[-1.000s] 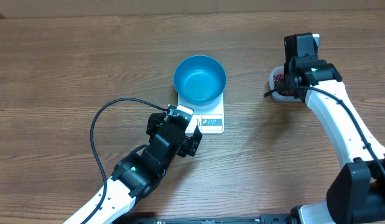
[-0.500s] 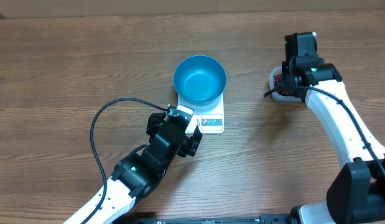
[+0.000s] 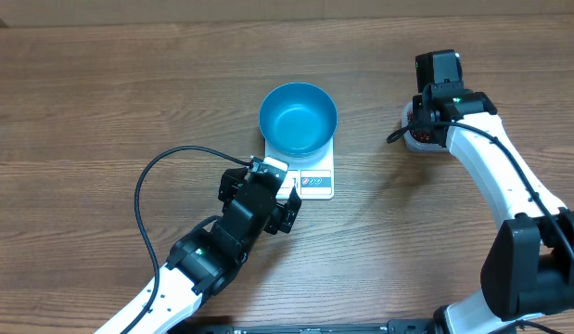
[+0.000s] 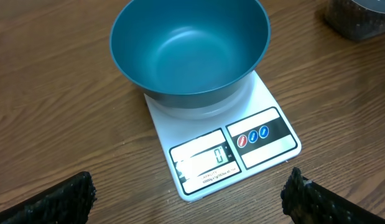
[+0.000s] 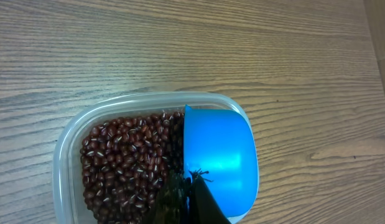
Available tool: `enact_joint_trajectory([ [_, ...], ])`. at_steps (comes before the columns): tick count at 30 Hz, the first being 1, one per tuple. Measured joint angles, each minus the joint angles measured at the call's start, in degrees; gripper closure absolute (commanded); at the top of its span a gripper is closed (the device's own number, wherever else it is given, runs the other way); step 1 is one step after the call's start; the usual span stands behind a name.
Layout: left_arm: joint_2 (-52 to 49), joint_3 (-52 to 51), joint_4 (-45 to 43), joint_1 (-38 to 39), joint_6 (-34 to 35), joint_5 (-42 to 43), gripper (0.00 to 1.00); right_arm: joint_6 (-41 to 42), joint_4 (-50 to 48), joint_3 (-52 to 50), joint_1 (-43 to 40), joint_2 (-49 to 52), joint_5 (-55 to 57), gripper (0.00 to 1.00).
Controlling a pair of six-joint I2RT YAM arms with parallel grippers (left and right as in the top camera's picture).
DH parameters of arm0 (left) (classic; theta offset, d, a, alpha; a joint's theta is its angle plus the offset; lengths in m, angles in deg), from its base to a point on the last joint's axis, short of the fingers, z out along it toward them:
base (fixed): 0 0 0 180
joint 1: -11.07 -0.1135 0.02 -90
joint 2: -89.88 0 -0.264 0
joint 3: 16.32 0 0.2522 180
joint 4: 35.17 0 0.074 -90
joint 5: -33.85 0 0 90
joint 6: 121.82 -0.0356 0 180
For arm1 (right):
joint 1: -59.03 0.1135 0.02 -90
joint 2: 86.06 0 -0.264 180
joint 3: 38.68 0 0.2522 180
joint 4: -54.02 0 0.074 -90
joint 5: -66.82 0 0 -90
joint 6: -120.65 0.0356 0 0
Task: Scoop item into bowl and weigh 150g on scale
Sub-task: 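Lower the blue scoop into the red beans with the right gripper, then drag the scoop through the beans to fill it, right gripper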
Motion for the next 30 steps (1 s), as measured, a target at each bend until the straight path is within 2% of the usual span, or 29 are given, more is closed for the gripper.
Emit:
enact_joint_trajectory([
  [30,0.00,0.00,0.00,0.00,0.00,0.00,0.00,0.28,1.38,0.00,-0.39,0.00,-10.82,0.96],
])
